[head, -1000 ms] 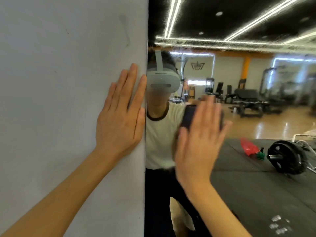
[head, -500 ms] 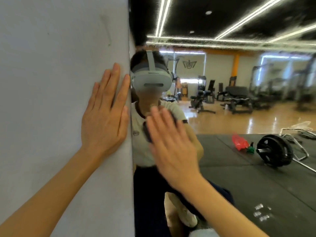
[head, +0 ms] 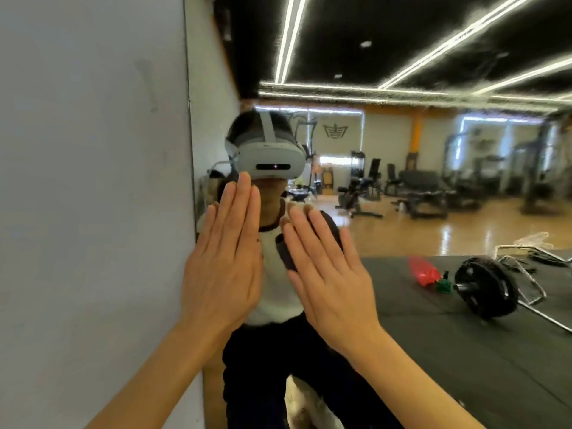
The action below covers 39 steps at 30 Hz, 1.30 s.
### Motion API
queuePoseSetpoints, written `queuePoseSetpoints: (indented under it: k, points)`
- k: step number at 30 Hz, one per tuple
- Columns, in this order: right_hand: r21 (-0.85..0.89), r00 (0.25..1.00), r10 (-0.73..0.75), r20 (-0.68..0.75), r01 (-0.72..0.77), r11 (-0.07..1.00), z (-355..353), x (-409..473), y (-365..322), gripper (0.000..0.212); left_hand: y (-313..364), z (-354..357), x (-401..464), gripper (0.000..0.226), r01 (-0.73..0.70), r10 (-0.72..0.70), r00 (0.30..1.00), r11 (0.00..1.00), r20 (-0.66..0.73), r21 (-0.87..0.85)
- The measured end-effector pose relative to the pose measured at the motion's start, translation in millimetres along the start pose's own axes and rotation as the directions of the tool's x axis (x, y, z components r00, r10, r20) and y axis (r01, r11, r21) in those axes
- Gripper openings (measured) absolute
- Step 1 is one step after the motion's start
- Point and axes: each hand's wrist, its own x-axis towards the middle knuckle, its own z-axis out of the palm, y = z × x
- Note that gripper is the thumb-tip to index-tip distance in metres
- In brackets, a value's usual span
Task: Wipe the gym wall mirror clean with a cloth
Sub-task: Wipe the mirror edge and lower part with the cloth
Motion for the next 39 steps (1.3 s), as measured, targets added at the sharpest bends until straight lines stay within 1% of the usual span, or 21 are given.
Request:
queuePoseSetpoints:
  k: [1, 3, 6, 7, 8, 9, 10, 12, 13, 15, 16, 18, 21, 23, 24, 25, 28, 31, 33, 35, 39]
  points:
    - [-0.014, 0.999, 0.031, -0.017, -0.031, 0.999, -3, -11, 22, 0.054, 1, 0, 0, 0.064, 0.000, 0.000, 1.000, 1.000, 0.003, 0.006]
    - [0.012, 0.966, 0.257, -0.023, -0.257, 0.966, -10, -40, 63, 0.059, 2, 1, 0, 0.066, 0.007, -0.007, 1.000, 1.000, 0.004, 0.006]
    - [0.123, 0.760, 0.643, -0.092, -0.632, 0.765, -15, -63, 80, 0.055, 2, 0, 0, 0.065, 0.018, -0.018, 1.000, 1.000, 0.009, 0.003]
    - [0.158, 0.690, 0.714, -0.118, -0.697, 0.700, -13, -54, 69, 0.055, 2, 0, 0, 0.065, 0.020, -0.020, 1.000, 1.000, 0.016, 0.007]
    - [0.190, 0.672, 0.727, -0.142, -0.702, 0.686, -11, -39, 52, 0.054, 2, -1, 0, 0.064, 0.021, -0.022, 1.000, 1.000, 0.022, 0.011]
    - [0.213, 0.724, 0.672, -0.156, -0.639, 0.739, -8, -22, 31, 0.052, 2, -1, 0, 0.064, 0.022, -0.023, 0.999, 1.000, 0.024, 0.014]
    - [0.225, 0.822, 0.549, -0.153, -0.512, 0.829, -5, -6, 10, 0.050, 2, -2, 0, 0.064, 0.022, -0.022, 1.000, 1.000, 0.022, 0.015]
    - [0.201, 0.971, 0.212, -0.112, -0.187, 0.962, 1, 16, -18, 0.045, 2, -2, 1, 0.062, 0.020, -0.021, 1.000, 1.000, 0.019, 0.009]
    - [0.170, 0.992, 0.082, -0.100, -0.064, 0.983, 3, 21, -19, 0.044, 2, -3, 2, 0.062, 0.020, -0.020, 1.000, 1.000, 0.019, 0.005]
    - [0.062, 0.995, -0.034, -0.096, 0.040, 0.997, 3, 20, 5, 0.045, 2, -3, 1, 0.063, 0.024, -0.024, 1.000, 1.000, 0.020, 0.000]
    - [0.025, 0.995, -0.018, -0.094, 0.020, 0.999, 1, 13, 23, 0.047, 2, -3, 0, 0.063, 0.027, -0.027, 0.999, 1.000, 0.026, 0.001]
    - [0.046, 0.981, 0.173, -0.090, -0.169, 0.984, -8, -8, 62, 0.050, 3, -2, 0, 0.064, 0.027, -0.027, 0.999, 1.000, 0.030, 0.003]
    - [0.155, 0.828, 0.548, -0.120, -0.529, 0.834, -19, -34, 95, 0.052, 3, -2, 0, 0.064, 0.029, -0.029, 0.999, 1.000, 0.031, 0.004]
    - [0.171, 0.737, 0.658, -0.155, -0.636, 0.753, -19, -20, 75, 0.051, 4, -2, 0, 0.065, 0.030, -0.030, 0.999, 1.000, 0.032, 0.003]
    - [0.159, 0.752, 0.636, -0.172, -0.616, 0.772, -16, -6, 57, 0.051, 4, -2, 0, 0.065, 0.031, -0.031, 0.999, 1.000, 0.033, 0.004]
    - [0.152, 0.811, 0.556, -0.182, -0.536, 0.831, -12, 9, 36, 0.052, 4, -2, 0, 0.065, 0.030, -0.031, 0.999, 1.000, 0.034, 0.004]
    - [0.158, 0.978, 0.154, -0.142, -0.132, 0.979, -3, 44, -7, 0.050, 4, -2, 0, 0.061, 0.042, -0.042, 0.998, 0.999, 0.036, -0.005]
    - [0.057, 0.994, -0.058, -0.089, 0.063, 0.996, -4, 42, 26, 0.053, 3, -1, 0, 0.061, 0.044, -0.044, 0.999, 0.999, 0.032, 0.010]
    - [0.036, 0.995, 0.063, -0.072, -0.060, 0.998, -11, 23, 70, 0.057, 3, -1, 0, 0.062, 0.031, -0.032, 0.999, 0.999, 0.034, 0.019]
    - [0.068, 0.944, 0.321, -0.080, -0.316, 0.946, -22, -1, 111, 0.055, 2, -3, 1, 0.062, 0.029, -0.030, 0.999, 0.999, 0.039, 0.012]
    - [0.152, 0.701, 0.699, -0.142, -0.682, 0.716, -30, -13, 124, 0.055, 17, -7, 6, 0.061, 0.104, -0.102, 0.994, 0.992, 0.033, -0.075]
